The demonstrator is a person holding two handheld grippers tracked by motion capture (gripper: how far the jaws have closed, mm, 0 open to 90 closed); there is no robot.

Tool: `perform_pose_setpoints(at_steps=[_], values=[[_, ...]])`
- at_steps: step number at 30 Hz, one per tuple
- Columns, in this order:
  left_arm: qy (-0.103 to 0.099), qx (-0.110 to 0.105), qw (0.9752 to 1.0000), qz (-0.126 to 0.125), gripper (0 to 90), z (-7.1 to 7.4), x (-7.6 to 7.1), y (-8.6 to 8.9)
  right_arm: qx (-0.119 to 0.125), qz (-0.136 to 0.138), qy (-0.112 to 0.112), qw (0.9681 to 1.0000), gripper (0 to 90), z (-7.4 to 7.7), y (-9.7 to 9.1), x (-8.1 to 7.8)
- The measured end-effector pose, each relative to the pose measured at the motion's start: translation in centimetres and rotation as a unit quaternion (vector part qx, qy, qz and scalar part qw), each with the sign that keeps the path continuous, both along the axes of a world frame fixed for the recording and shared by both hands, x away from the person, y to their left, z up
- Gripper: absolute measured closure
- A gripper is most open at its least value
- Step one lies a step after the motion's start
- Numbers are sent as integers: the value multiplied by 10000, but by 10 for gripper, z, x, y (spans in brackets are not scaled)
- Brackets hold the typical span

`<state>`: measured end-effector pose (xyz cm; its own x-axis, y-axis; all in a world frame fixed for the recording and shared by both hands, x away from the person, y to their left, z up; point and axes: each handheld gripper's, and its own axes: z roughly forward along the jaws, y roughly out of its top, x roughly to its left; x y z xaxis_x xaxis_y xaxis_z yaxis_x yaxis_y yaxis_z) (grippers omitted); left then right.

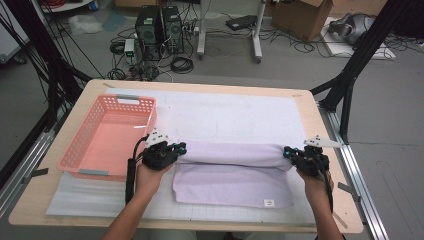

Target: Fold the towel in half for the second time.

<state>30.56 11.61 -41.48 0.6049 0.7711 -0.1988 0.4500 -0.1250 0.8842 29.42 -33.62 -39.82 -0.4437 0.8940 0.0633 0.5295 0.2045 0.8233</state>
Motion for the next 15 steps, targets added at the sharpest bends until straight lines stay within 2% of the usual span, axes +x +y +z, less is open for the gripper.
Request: perform_pose_setpoints(at_steps=[3, 7, 10, 13, 14, 15], values=[[-55, 9, 10000, -78, 862, -1, -13, 1, 19, 49, -62, 10000, 857, -1, 0, -17], [-225, 15, 9995, -210, 860, -3, -33, 4, -81, 199, -203, 9996, 856, -5, -3, -43], [-250, 107, 9991, -310, 857, -6, -45, 4, -8, 245, -223, 9995, 856, -10, -7, -59], [-165, 73, 9993, -333, 841, -12, -54, 5, 46, 328, -140, 9994, 824, -16, -6, -71], [-149, 41, 9994, -315, 810, -13, -55, 6, 87, 350, -75, 9993, 780, -18, -7, -73], [-70, -28, 9996, -271, 710, -13, -56, 8, 123, 360, -45, 9993, 740, -18, -8, -73]])
